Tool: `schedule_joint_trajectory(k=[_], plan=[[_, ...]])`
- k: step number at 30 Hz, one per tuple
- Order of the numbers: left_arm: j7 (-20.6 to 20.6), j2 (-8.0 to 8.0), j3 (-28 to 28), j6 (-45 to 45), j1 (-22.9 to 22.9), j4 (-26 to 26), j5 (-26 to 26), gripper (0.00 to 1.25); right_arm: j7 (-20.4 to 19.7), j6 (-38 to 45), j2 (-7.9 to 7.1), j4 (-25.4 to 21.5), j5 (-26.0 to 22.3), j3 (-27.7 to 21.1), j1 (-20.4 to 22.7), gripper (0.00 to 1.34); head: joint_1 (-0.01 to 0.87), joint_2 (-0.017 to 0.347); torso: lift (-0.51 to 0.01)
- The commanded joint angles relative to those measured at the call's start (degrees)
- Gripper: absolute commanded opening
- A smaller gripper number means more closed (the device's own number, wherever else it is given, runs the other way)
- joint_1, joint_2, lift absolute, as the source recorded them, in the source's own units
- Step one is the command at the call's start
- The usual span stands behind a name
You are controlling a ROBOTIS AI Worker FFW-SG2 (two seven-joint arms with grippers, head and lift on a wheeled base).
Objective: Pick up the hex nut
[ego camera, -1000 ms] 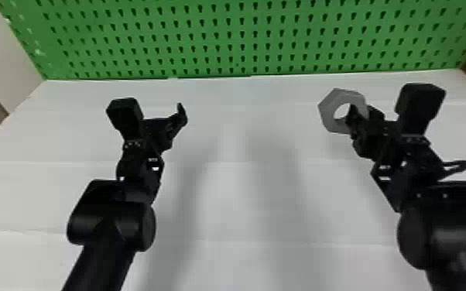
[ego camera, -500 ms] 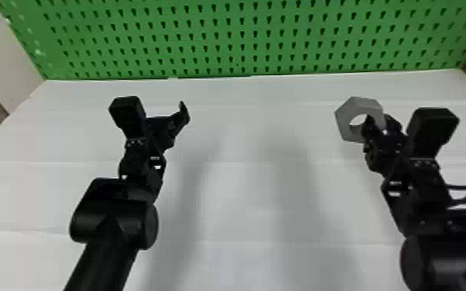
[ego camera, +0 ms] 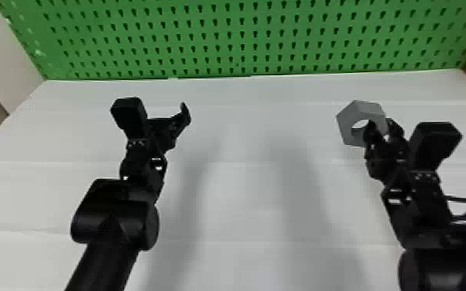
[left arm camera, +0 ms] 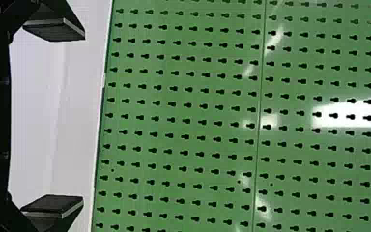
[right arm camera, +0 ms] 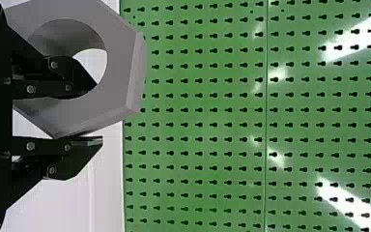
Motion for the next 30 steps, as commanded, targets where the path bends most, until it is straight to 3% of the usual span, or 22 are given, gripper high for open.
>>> schedule_joint_trajectory(k=[1, 30], plan=[[0.00, 0.02, 0.06, 0.00, 0.24, 0.00, 0.16, 1.16, 0.00, -0.63, 0.00, 0.01, 0.00, -0.09, 0.01, 0.42, 0.785, 0.153, -0.079], [0.00, -0.07, -0.12, -0.09, 0.41, 0.00, 0.25, 1.16, 0.00, -1.07, 0.09, 0.09, 0.61, -0.26, 0.10, 0.42, 0.785, 0.153, -0.079]])
